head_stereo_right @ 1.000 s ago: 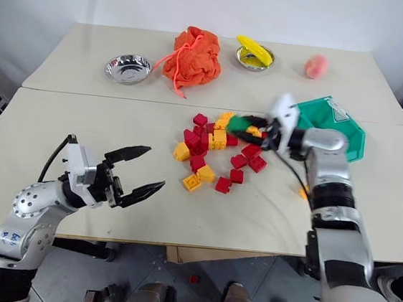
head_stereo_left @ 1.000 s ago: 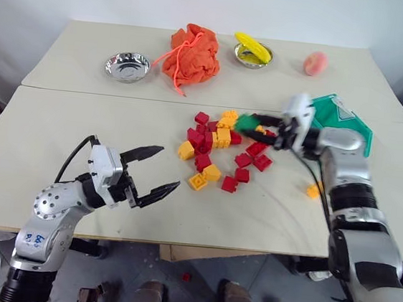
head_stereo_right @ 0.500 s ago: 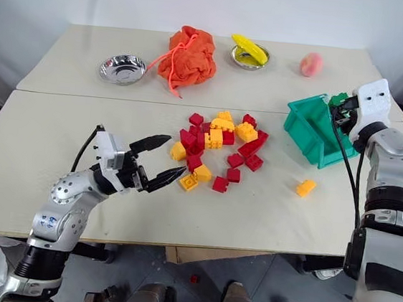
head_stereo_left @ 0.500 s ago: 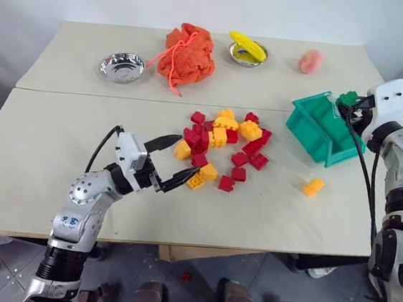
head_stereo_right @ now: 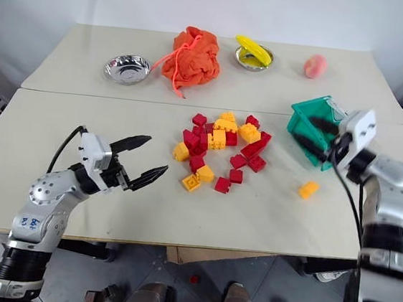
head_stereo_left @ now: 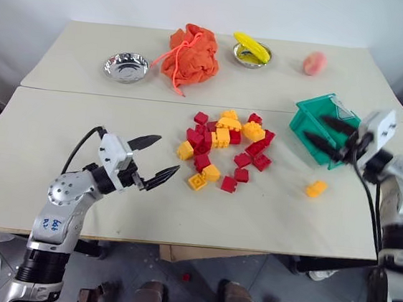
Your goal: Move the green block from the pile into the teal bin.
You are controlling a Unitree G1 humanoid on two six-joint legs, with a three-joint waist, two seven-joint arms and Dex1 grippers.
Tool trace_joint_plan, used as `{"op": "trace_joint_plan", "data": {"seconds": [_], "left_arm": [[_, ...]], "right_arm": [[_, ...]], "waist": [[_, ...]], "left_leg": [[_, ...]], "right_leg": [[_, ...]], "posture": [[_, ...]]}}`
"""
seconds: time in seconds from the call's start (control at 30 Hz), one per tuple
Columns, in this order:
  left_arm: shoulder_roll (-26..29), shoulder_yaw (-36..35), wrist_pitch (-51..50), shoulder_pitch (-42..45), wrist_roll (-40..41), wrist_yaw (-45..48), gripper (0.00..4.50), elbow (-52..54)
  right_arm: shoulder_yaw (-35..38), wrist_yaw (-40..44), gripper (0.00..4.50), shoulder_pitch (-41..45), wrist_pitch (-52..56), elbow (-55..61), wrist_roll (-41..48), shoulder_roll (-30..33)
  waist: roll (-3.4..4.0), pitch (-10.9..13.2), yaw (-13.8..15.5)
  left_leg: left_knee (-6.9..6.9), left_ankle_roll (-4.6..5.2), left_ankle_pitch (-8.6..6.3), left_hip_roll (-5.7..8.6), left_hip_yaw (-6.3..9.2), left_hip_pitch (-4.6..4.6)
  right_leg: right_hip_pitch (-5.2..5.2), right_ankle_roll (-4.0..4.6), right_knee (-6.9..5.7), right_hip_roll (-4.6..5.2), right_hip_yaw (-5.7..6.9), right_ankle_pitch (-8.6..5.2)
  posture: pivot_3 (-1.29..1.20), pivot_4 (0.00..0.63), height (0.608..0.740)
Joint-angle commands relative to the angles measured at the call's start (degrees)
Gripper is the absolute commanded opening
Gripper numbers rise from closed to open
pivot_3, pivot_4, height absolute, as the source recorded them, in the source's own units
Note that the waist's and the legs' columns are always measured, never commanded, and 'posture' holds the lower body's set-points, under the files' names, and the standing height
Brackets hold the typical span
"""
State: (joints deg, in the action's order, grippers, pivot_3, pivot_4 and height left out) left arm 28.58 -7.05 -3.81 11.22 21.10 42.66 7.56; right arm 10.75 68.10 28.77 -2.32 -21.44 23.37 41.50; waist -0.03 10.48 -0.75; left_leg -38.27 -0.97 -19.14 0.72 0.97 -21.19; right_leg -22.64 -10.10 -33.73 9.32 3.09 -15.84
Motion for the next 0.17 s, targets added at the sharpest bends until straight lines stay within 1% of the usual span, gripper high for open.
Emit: {"op": "trace_joint_plan", "data": {"seconds": [0.03,0.07,0.17], "left_arm": [[1.87,-3.11,2.18,-2.31,-0.88,-0.22,4.50,0.33],[2.21,-3.66,2.76,-3.12,-1.39,-0.61,4.50,0.36],[2.53,-5.04,3.64,-4.97,-2.35,-1.80,4.50,0.64]], "right_arm": [[-0.56,4.73,4.11,-8.73,2.58,9.89,2.27,2.47],[-0.49,4.95,4.48,-11.28,2.90,11.70,2.23,2.82],[0.82,2.56,4.48,-14.82,3.19,14.27,1.79,2.06]], "waist": [[0.00,0.00,0.52],[0.00,0.00,0.75],[0.01,0.01,0.76]], "left_leg": [[-0.03,0.01,-0.01,0.02,-0.02,0.00],[-0.08,0.02,-0.01,0.03,-0.05,-0.01],[-0.25,0.03,-0.02,0.02,-0.05,0.00]], "right_leg": [[0.00,0.00,-0.01,0.01,-0.02,0.00],[0.00,-0.02,-0.01,0.02,-0.03,0.01],[0.04,-0.03,-0.06,0.02,-0.04,0.02]], "posture": [[0.00,0.150,0.740],[0.00,0.150,0.740],[0.00,0.150,0.740]]}}
